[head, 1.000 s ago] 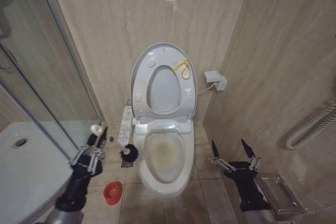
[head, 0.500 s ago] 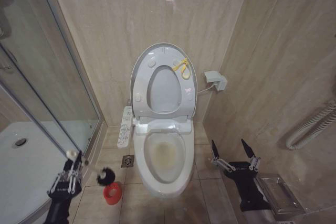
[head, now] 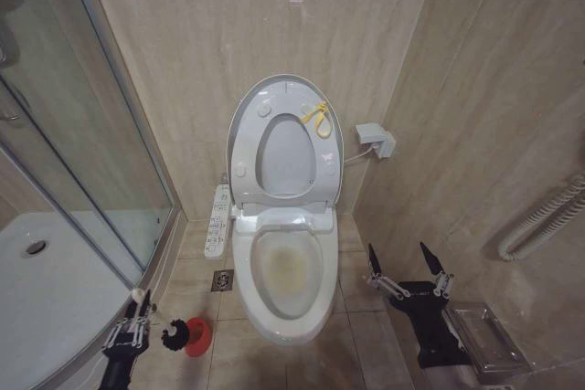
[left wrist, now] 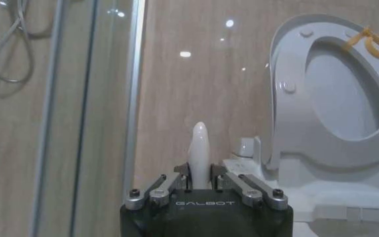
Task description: Open the toilet lid, clean the toilet bowl with a toilet brush, close the toilet lid, and flush.
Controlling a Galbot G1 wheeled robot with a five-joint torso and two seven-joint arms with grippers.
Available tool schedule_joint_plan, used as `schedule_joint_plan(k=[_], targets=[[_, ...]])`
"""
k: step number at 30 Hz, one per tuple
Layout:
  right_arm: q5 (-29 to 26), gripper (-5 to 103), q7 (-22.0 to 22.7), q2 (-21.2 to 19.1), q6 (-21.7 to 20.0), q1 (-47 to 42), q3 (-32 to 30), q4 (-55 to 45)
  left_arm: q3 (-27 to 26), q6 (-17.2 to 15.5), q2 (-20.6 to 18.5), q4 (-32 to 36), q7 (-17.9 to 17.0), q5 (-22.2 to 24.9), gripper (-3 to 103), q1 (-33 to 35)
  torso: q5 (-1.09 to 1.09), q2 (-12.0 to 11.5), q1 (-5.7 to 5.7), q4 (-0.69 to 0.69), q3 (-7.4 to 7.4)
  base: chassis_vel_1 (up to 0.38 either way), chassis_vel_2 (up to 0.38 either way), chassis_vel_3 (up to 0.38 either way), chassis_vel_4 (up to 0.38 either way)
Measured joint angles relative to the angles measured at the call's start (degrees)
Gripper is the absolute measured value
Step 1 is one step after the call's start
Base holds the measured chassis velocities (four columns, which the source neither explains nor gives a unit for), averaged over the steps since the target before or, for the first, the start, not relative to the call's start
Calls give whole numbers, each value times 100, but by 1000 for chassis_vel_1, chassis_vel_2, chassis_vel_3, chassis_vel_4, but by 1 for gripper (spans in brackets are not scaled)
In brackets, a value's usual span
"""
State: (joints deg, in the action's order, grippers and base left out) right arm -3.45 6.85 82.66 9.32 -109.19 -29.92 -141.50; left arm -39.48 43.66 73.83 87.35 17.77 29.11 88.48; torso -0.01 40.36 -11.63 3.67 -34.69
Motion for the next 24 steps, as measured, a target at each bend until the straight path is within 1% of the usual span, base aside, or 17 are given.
schedule_joint_plan(k=[1, 2, 5, 6, 8, 12, 15, 16, 19, 24], targets=[[0, 100, 0, -1, 0, 0, 0, 0, 30, 33, -9, -187, 105, 12, 21, -171, 1, 0, 0, 1, 0, 0, 0, 0, 0], [0, 100, 0, -1, 0, 0, 0, 0, 30, 33, -9, -187, 105, 12, 21, -171, 1, 0, 0, 1, 0, 0, 0, 0, 0], [0, 100, 0, 0, 0, 0, 0, 0, 111, 119, -41, -746, 351, 41, 21, -612, 0, 0, 0, 1, 0, 0, 0, 0, 0], [0, 100, 0, 0, 0, 0, 0, 0, 111, 119, -41, -746, 351, 41, 21, -612, 0, 0, 0, 1, 0, 0, 0, 0, 0], [0, 100, 0, 0, 0, 0, 0, 0, 147, 137, -55, -1018, 411, 14, 21, -785, 1, 0, 0, 0, 0, 0, 0, 0, 0], [0, 100, 0, 0, 0, 0, 0, 0, 183, 117, -47, -1307, 417, 20, 21, -933, 2, 0, 0, 0, 0, 0, 0, 0, 0], [0, 100, 1, 0, 0, 0, 0, 0, 186, 209, -40, -1823, 514, -65, 21, -1134, 1, 0, 0, 0, 0, 0, 0, 0, 0], [0, 100, 1, 0, 0, 0, 0, 0, 186, 209, -40, -1823, 514, -65, 21, -1134, 1, 0, 0, 0, 0, 0, 0, 0, 0], [0, 100, 0, 0, 0, 0, 0, 0, 175, 302, -59, -2291, 663, -94, 21, -1314, 0, 0, 0, -2, 0, 0, 0, 0, 0], [0, 100, 1, 0, 0, 0, 0, 0, 187, 318, -72, -2552, 752, -48, 21, -1468, 1, 0, 0, 0, 0, 0, 0, 0, 0]])
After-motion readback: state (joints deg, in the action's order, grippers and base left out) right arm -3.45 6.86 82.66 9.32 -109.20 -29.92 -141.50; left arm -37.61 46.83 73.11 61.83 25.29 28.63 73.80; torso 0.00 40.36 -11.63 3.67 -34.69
